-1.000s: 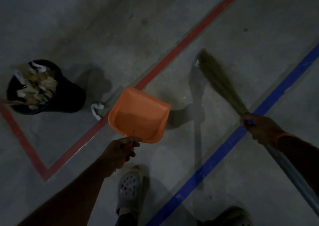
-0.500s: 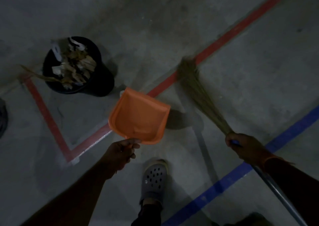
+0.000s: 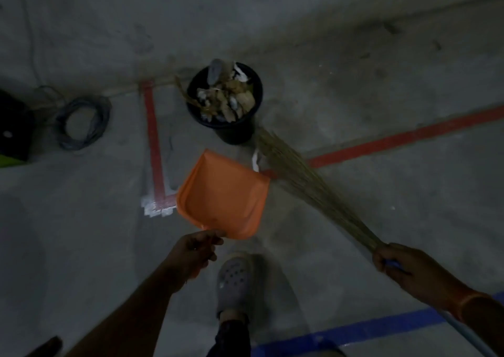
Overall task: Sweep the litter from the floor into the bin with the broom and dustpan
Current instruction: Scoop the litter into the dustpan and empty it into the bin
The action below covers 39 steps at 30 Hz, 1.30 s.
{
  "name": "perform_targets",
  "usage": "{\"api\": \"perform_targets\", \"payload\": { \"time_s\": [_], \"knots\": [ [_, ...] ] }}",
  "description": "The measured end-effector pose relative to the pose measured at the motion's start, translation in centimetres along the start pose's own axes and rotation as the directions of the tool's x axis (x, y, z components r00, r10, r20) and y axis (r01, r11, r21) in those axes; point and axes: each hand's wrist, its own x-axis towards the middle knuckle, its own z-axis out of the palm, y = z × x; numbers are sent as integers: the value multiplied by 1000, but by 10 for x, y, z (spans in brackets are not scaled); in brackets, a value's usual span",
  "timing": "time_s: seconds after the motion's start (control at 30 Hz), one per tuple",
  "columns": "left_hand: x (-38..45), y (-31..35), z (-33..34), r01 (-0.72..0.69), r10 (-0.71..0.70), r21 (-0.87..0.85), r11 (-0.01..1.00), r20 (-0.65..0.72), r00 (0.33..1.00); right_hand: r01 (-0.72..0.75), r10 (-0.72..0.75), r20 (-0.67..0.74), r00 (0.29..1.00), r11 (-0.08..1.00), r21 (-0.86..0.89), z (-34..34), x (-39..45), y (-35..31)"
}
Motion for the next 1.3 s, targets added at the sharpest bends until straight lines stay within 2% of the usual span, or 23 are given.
{"api": "perform_targets", "payload": {
  "time_s": [0.17,0.33,0.43,0.73,0.83,1.07,1.23,1.3],
  "knots": [
    [-30,-31,-30,7,-14,-89,996,-82,997,107,-105,74,992,994,-23,9,15,-64],
    [-35,-57,-78,18,-35,-145,989,-119,992,206,-201,158,967,978,-16,68,61,-147],
    [-31,-62,-116,7,-29,-168,986,-127,991,229,-228,152,962,973,12,100,108,-209],
    [9,-36,-250,-55,21,-211,976,-160,987,108,-108,0,994,991,76,127,268,-375],
    [28,-37,-287,-70,34,-213,974,-168,985,46,-44,-50,998,998,36,124,326,-411],
    [57,-53,-326,-39,10,-199,979,-144,990,-94,98,-38,994,991,95,113,443,-459],
    [73,-58,-338,-43,14,-221,974,-132,991,-196,189,100,977,978,70,118,486,-454],
    [78,-59,-341,-43,14,-217,975,-134,991,-251,234,147,961,962,110,120,487,-449]
  ]
}}
